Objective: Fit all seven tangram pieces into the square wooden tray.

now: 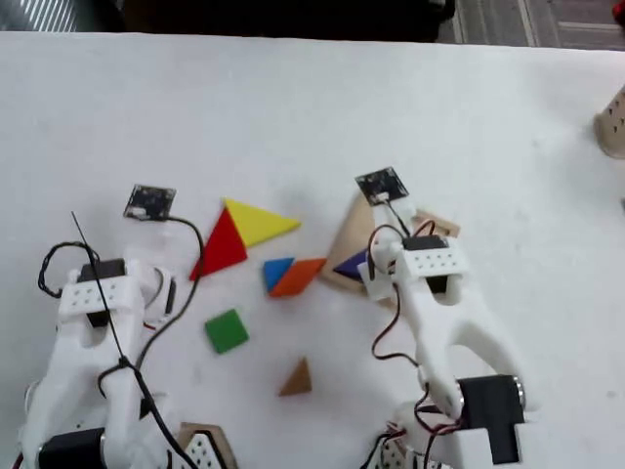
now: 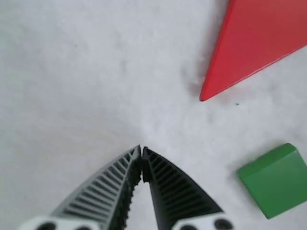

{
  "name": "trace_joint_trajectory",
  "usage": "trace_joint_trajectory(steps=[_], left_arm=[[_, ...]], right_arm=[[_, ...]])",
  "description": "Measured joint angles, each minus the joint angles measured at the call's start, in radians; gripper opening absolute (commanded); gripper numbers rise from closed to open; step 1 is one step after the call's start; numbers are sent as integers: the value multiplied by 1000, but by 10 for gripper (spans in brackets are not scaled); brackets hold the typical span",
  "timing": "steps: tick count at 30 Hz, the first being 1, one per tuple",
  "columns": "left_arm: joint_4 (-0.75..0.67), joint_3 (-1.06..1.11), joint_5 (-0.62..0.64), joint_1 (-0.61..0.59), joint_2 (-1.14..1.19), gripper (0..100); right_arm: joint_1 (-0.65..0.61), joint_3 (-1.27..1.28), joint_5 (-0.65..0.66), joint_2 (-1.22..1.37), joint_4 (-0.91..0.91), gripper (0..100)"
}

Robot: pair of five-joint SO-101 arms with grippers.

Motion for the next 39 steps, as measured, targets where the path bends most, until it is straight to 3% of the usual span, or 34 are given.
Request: trace_joint_trajectory(steps=[14,20,28,39], left_arm=[[0,0,0,0,0,24],[0,0,0,0,0,24],[0,0,0,0,0,24],[0,0,0,0,0,24]], right_arm=[[72,-149,-58,106,-57,17],[129,-126,-61,44,35,17],[-8,64,-68,-133,17,17],[-21,-20,-137,28,-32,18]])
